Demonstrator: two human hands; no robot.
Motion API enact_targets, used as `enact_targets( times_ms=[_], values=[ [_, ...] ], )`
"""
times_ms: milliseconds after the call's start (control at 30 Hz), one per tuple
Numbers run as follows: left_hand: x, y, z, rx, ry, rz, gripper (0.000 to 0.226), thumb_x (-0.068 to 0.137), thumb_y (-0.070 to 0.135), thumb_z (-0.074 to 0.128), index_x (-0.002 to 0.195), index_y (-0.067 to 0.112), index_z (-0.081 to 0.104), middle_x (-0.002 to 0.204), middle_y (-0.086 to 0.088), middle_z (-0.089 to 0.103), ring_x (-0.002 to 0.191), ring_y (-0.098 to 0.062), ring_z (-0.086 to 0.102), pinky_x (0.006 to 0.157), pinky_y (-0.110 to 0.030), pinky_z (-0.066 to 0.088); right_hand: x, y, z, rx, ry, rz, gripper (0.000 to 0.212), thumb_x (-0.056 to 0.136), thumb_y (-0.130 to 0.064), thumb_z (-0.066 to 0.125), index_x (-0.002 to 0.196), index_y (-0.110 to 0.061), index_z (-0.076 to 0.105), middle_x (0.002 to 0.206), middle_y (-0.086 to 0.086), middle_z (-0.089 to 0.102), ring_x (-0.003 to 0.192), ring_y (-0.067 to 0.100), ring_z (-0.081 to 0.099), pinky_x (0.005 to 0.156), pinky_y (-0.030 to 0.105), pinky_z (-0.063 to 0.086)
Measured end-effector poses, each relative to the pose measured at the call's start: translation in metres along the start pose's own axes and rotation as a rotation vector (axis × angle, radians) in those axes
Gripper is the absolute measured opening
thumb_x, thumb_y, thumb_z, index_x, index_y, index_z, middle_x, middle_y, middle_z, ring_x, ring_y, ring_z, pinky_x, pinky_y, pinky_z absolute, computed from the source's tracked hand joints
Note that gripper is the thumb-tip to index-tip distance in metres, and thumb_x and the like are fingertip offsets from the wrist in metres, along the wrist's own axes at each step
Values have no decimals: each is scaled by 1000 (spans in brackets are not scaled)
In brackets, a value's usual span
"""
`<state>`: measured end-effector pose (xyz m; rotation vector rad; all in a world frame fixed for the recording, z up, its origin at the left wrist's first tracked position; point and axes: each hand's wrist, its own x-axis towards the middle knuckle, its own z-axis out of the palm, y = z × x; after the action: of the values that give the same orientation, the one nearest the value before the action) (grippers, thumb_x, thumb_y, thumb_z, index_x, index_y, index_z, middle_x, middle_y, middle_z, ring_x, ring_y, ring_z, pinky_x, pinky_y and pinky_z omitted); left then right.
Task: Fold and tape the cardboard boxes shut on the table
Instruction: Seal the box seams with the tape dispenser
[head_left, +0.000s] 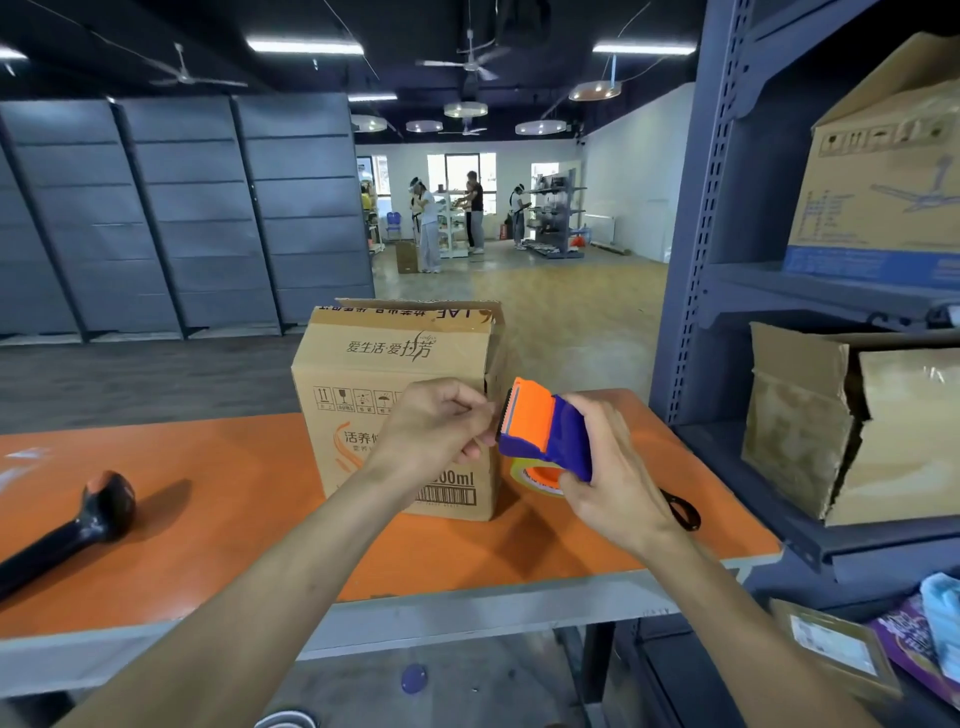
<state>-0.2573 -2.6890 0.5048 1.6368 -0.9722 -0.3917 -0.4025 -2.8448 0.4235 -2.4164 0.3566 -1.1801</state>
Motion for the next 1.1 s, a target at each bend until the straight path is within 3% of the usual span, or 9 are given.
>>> enact_targets(
  times_ms=[100, 200, 300, 367, 433, 600, 833, 967, 1100],
  values=[
    [1, 2, 3, 74, 78, 35, 17, 96, 4, 63, 81, 9, 68, 60, 0, 69, 48, -8, 58, 51, -20, 48, -2, -1, -3, -35, -20, 3, 71, 76, -11, 59, 140, -33, 36, 125, -12, 45, 116, 13, 46, 87, 36, 51],
    [-3, -7, 6, 160, 156, 83, 17, 96, 4, 63, 81, 12, 68, 63, 2, 70, 58, -14, 63, 63, -30, 51, -2, -2, -11, -77, -60, -18, 69, 78, -17, 63, 138, -38, 36, 124, -14, 45, 114, 11, 47, 84, 36, 52],
    [-10, -22, 5, 156, 191, 106, 18, 97, 9, 66, 81, 18, 68, 63, 5, 71, 59, -10, 63, 69, -34, 53, -3, -5, -18, -111, -96, -83, 62, 78, -42, 60, 133, -45, 31, 122, -19, 44, 110, 6, 46, 79, 30, 51],
    [-13, -29, 7, 172, 219, 124, 21, 97, 11, 65, 80, 22, 67, 64, 10, 71, 59, -6, 63, 65, -30, 51, -2, -5, -21, -128, -124, -108, 65, 79, -50, 62, 134, -46, 29, 122, -18, 44, 111, 5, 47, 81, 28, 51],
    [-16, -36, 11, 164, 246, 128, 22, 97, 10, 64, 79, 23, 65, 62, 15, 69, 56, -1, 61, 60, -25, 45, -1, 0, -24, -146, -162, -106, 68, 79, -44, 68, 136, -46, 30, 122, -17, 46, 112, 6, 48, 84, 31, 51],
    [-22, -49, 19, 129, 275, 119, 22, 97, 10, 65, 79, 23, 63, 59, 17, 65, 51, -2, 54, 53, -18, 40, -4, 6, -25, -201, -206, -139, 67, 75, -65, 54, 135, -46, 30, 117, -22, 43, 107, 2, 47, 80, 25, 47],
    [-24, -55, 20, 137, 281, 122, 18, 98, 12, 64, 83, 21, 63, 68, 10, 70, 67, -15, 67, 63, -27, 50, -2, 16, -26, -249, -232, -155, 71, 81, -34, 77, 135, -44, 33, 107, -28, 37, 98, -3, 45, 76, 11, 37],
    [-25, -56, 22, 134, 311, 139, 17, 99, 15, 64, 84, 23, 63, 70, 15, 68, 64, -7, 63, 56, -14, 44, 2, 17, -26, -285, -226, -157, 73, 80, -32, 81, 137, -41, 36, 112, -22, 42, 101, -1, 47, 75, 14, 40],
    [-23, -57, 21, 137, 306, 166, 16, 99, 15, 63, 85, 23, 62, 73, 13, 69, 70, -10, 66, 63, -22, 50, 3, 16, -28, -297, -227, -153, 74, 78, -27, 81, 137, -39, 37, 113, -16, 45, 101, 1, 46, 76, 13, 39]
  ],
)
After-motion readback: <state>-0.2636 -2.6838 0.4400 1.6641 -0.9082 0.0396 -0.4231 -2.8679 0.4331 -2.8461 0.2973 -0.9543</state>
